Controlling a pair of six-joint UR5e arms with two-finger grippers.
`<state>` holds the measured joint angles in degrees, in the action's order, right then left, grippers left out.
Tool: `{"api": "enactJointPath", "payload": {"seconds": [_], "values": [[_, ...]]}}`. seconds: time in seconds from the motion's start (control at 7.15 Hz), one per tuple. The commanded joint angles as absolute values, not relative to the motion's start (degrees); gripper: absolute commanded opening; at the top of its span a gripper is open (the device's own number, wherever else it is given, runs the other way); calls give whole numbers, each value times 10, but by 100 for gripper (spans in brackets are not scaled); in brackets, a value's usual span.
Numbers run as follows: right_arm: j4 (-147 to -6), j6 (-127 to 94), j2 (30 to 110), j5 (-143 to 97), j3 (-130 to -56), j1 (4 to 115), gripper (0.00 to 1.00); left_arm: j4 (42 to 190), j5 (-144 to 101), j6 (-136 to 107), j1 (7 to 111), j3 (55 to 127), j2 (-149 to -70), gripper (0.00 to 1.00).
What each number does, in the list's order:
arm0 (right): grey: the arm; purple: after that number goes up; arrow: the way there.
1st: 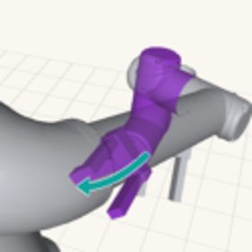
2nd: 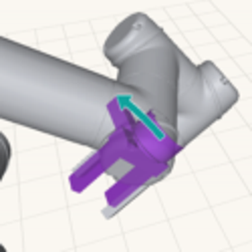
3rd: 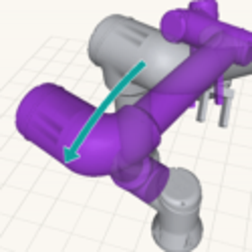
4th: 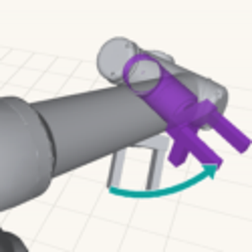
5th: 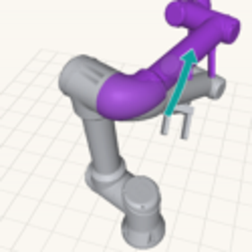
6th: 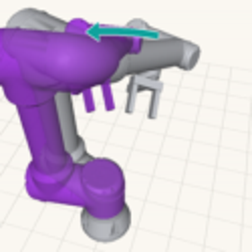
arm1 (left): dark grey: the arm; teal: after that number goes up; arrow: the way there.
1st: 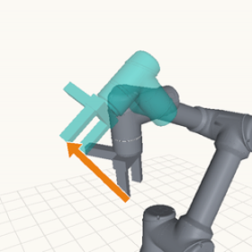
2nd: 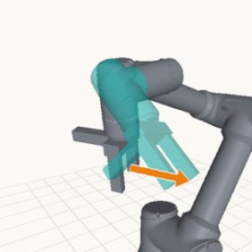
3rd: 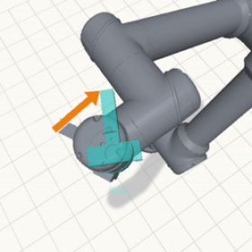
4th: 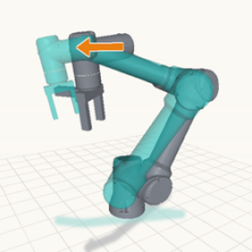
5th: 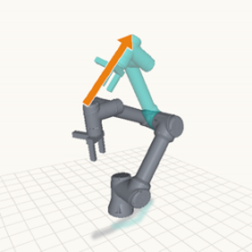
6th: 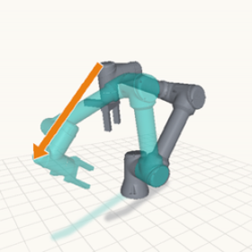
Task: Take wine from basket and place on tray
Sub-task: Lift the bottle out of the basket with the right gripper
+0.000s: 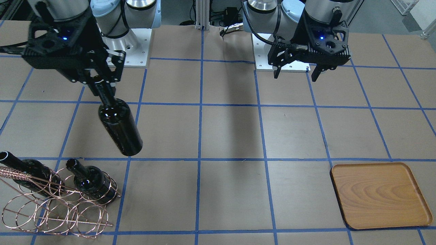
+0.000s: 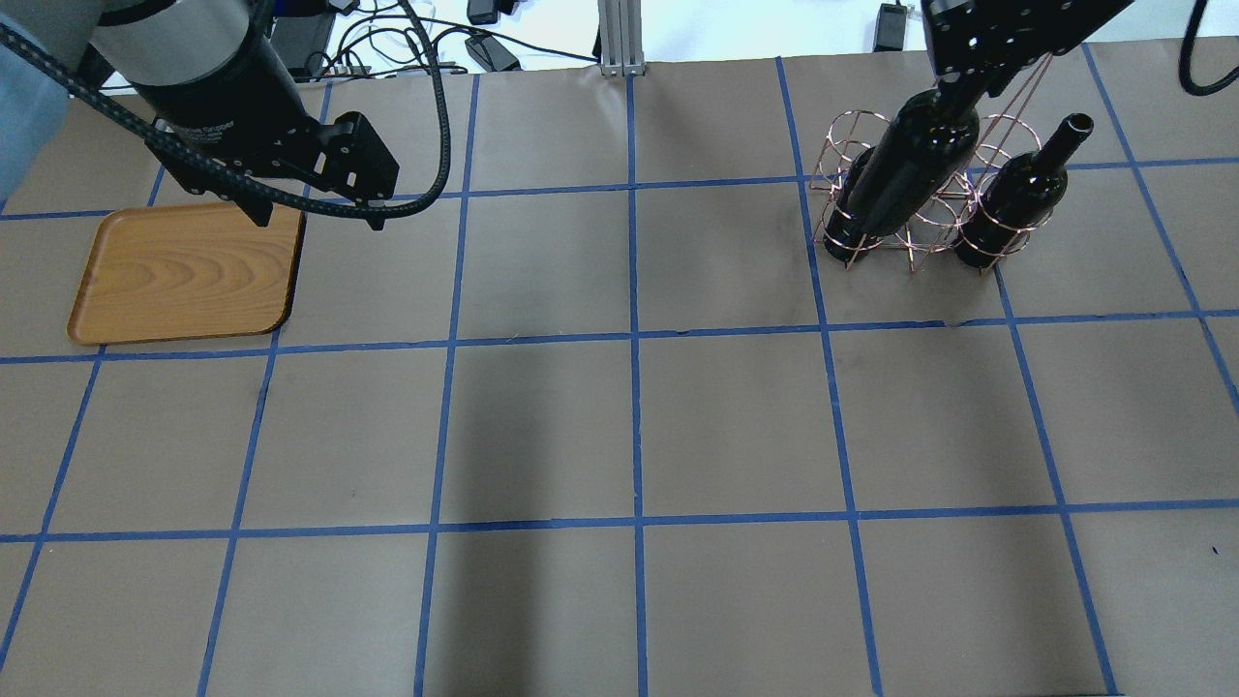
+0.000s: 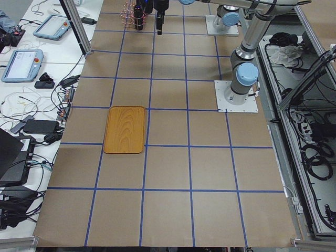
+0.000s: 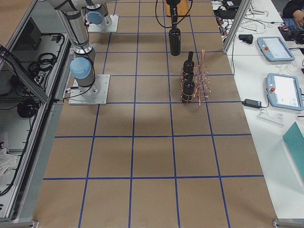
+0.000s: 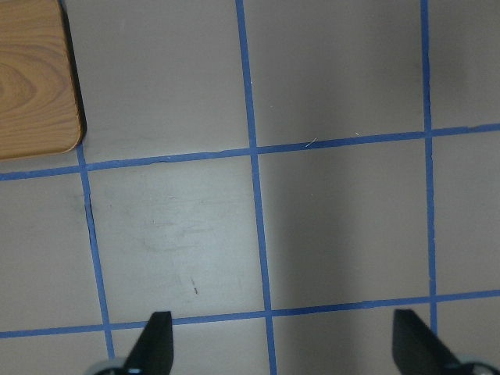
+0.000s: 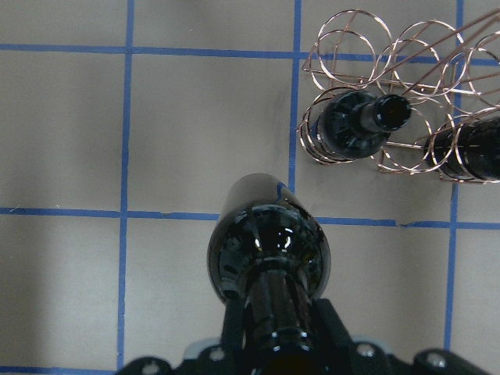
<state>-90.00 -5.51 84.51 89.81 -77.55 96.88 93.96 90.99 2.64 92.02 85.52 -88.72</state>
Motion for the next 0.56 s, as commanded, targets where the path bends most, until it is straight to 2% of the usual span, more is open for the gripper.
{"api": "enactJointPath", "payload": {"seconds": [0.0,0.42], "values": [[-934,-182,804,898,-778,1074,0,940,911,26,919,855,-885,100],[-997,-286,767,898,-801,1169,0,940,909,51,896,861,-871,100]]}}
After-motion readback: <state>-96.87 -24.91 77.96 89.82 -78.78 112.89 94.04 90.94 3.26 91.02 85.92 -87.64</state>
